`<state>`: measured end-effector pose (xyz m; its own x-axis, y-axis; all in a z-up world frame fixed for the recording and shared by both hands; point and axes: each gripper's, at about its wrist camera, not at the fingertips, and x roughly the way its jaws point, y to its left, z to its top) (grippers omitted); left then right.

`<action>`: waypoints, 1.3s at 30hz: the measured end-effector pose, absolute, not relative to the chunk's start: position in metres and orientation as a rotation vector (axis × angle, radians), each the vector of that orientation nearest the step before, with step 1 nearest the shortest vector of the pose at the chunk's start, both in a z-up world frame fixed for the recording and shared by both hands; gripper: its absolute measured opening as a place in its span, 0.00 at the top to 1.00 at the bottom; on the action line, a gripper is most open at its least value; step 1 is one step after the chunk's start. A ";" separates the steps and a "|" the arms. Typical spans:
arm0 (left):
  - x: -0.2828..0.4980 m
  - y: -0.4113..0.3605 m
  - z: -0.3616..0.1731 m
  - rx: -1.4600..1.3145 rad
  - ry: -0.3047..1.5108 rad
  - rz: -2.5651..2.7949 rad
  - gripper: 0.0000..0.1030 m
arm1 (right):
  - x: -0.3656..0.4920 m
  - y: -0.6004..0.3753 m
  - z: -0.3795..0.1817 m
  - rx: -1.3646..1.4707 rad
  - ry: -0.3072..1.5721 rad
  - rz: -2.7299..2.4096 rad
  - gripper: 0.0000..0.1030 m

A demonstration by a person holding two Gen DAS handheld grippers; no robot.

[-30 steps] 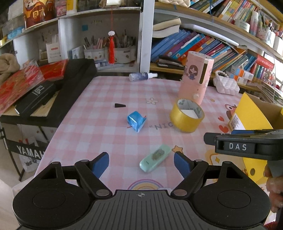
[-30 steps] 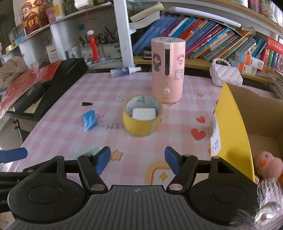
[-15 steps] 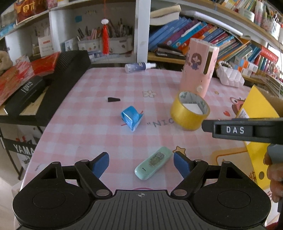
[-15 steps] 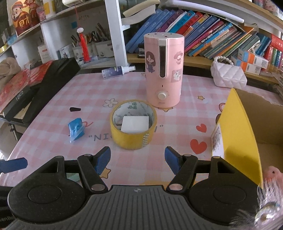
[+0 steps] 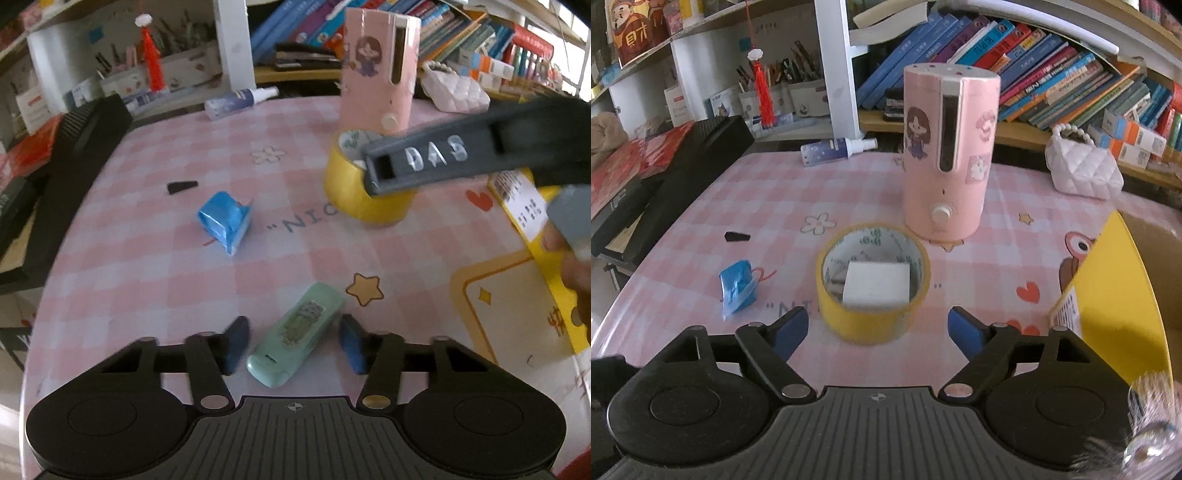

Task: Organize objects
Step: 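Grasp the mint-green stapler with the left tool while the right tool grasps the yellow tape roll, then lift the tape roll off the white block with the right tool while the left tool lifts the stapler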

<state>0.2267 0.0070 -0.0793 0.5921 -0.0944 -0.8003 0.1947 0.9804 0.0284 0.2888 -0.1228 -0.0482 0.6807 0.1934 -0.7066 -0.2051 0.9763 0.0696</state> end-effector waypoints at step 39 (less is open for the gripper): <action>0.176 0.061 -0.027 -0.090 0.837 -0.117 0.78 | 0.282 -0.121 -0.053 -0.021 0.806 0.240 0.19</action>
